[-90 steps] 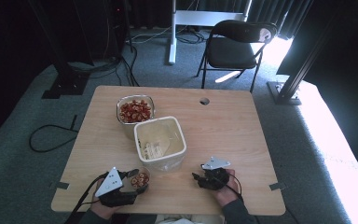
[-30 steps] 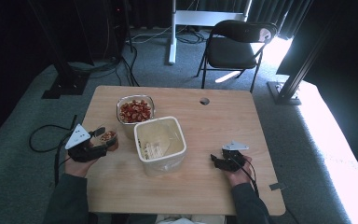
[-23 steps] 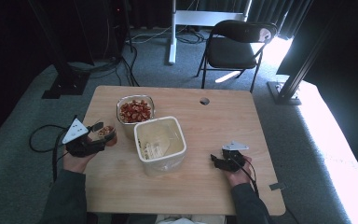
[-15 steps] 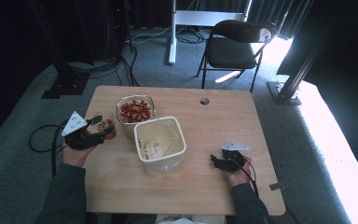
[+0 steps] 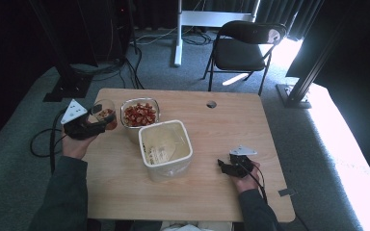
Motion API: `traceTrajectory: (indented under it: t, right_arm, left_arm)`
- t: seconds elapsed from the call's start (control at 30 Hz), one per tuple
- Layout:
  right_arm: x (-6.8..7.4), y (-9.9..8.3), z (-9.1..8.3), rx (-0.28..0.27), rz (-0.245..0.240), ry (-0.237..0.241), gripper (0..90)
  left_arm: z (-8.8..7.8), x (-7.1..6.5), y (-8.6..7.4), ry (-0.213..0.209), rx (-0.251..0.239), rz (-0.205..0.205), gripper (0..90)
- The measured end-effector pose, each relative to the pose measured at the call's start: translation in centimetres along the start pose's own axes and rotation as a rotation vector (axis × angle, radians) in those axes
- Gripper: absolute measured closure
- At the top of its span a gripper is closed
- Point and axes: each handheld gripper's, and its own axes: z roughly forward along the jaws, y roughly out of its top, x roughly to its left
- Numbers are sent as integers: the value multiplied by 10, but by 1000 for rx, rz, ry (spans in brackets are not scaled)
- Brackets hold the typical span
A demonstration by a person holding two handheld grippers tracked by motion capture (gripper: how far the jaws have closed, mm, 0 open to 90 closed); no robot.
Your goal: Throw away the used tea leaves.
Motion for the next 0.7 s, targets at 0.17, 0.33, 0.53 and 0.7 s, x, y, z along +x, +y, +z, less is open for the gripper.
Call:
traceTrajectory:
  t: [0.17, 0.33, 0.53, 0.7]
  right_arm:
    - [0, 0, 0, 0, 0, 0, 365]
    - [0, 0, 0, 1, -1, 1, 365]
    - [0, 0, 0, 1, 2, 1, 365]
    - [0, 0, 0, 1, 2, 1, 365]
  left_arm:
    - [2, 8, 12, 9, -5, 0, 379]
    - [6, 15, 21, 20, -3, -2, 379]
    - [13, 25, 30, 34, 2, -11, 379]
    - [19, 31, 34, 49, 11, -18, 379]
